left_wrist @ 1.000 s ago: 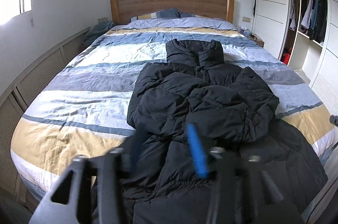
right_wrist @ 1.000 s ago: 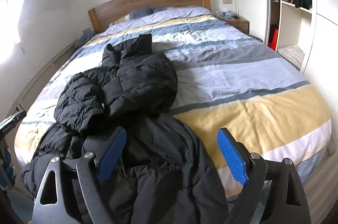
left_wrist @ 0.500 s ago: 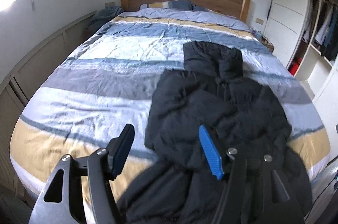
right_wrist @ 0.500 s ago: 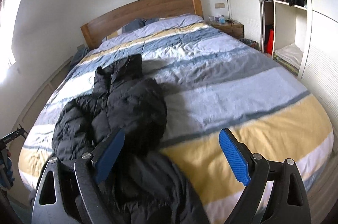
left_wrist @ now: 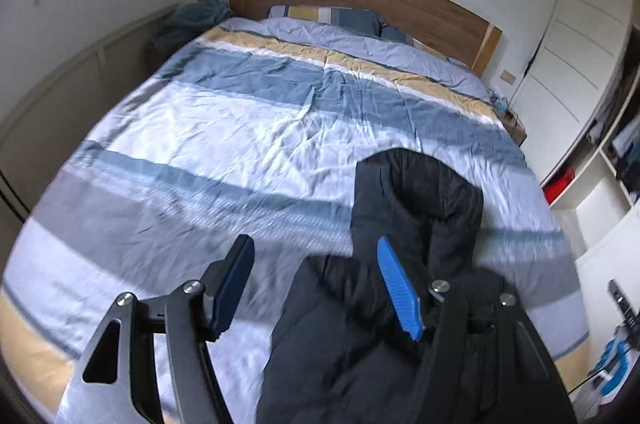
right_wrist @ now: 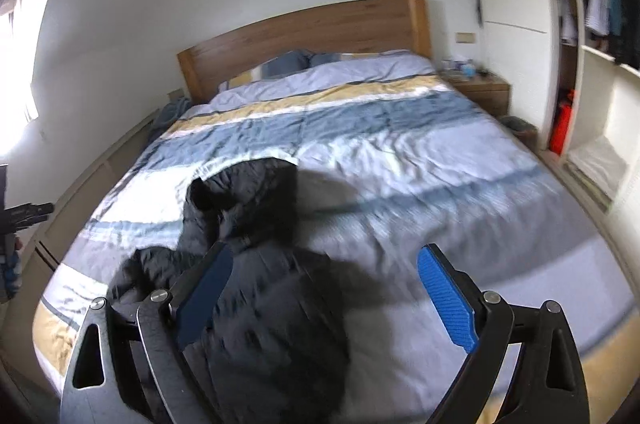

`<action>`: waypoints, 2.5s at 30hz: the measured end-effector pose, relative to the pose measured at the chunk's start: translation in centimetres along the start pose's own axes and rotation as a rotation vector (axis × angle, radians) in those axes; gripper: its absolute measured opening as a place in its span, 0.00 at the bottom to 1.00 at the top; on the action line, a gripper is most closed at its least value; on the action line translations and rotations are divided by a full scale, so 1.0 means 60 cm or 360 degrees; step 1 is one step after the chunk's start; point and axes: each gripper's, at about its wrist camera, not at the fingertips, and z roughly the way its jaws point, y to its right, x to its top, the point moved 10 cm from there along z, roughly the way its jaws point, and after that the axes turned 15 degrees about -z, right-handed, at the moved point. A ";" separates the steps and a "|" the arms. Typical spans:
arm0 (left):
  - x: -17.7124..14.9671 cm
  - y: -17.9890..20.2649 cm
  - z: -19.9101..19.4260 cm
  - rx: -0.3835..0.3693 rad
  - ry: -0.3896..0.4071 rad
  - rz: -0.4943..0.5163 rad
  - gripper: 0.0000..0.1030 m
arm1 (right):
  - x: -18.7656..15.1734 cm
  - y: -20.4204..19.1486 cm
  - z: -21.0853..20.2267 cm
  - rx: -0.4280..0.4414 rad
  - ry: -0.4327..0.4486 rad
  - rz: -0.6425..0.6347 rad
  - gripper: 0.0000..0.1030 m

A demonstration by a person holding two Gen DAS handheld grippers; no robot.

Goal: Fold large clothes

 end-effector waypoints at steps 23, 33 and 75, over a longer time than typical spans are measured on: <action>0.026 0.120 0.593 -0.0405 -0.0324 -0.0491 0.60 | 0.045 -0.065 0.622 0.0598 -0.0150 0.0450 0.90; -0.030 0.151 0.673 -0.0342 -0.0530 -0.0481 0.46 | 0.051 -0.113 0.675 0.0671 -0.0237 0.0264 0.63; -0.447 -0.021 0.162 -0.0168 -0.0370 0.0083 0.08 | -0.267 -0.202 0.160 0.0748 -0.0257 0.0028 0.25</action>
